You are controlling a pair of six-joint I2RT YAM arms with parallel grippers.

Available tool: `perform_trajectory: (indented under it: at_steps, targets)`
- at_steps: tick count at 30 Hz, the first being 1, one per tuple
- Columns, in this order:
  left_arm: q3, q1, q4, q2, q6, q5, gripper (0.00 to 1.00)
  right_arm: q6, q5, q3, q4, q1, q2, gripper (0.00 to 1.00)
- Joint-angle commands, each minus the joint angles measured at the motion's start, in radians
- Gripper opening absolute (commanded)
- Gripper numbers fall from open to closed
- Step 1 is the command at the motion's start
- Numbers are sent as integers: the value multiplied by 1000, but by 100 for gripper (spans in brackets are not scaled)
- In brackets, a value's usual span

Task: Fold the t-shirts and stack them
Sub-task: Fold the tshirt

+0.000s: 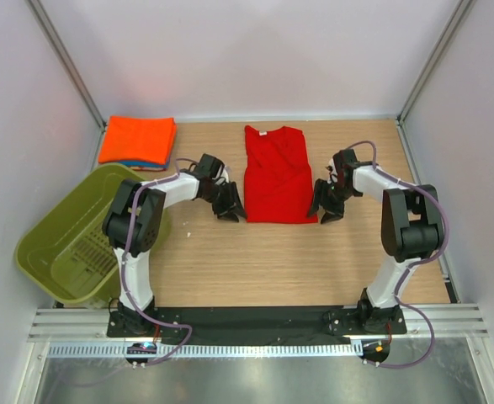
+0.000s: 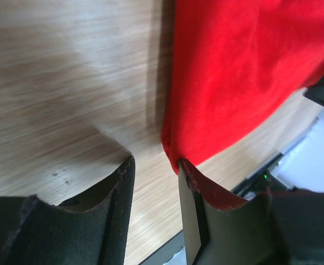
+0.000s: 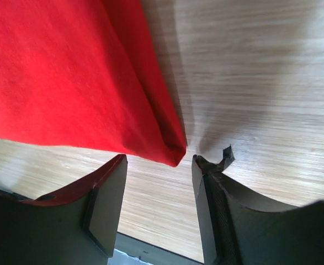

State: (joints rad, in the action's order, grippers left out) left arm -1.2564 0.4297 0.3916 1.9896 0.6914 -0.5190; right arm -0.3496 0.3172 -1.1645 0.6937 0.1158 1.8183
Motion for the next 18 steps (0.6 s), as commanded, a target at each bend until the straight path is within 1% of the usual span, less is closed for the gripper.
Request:
perform_trajectory:
  at_steps: [1,2,3,5,6,8,9,12,16,18]
  targets:
    - [34,-2,-121,-54,-6,-26,40,15,69,43,-106,-4,-66,56]
    - [43,0,-141,-51,-6,-26,40,9,74,67,-115,-2,-70,55]
    - [45,-2,-151,-46,-7,-30,40,8,63,78,-121,-4,-76,49]
    - [49,-2,-169,-41,-10,-39,40,1,45,107,-135,-5,-93,42]
    - [54,0,-196,-40,-9,-41,40,-3,25,114,-140,-2,-99,33]
    - [58,-2,-221,-38,-3,-53,40,-14,10,140,-160,-2,-114,24]
    - [66,0,-246,-37,2,-68,40,-29,-1,150,-167,-2,-120,13]
    - [83,4,-273,-37,17,-84,41,-58,-27,201,-194,-2,-155,1]
    - [91,12,-280,-28,20,-78,41,-98,6,275,-255,-2,-185,1]
    - [88,15,-281,-20,28,-79,38,-101,11,298,-258,-4,-195,1]
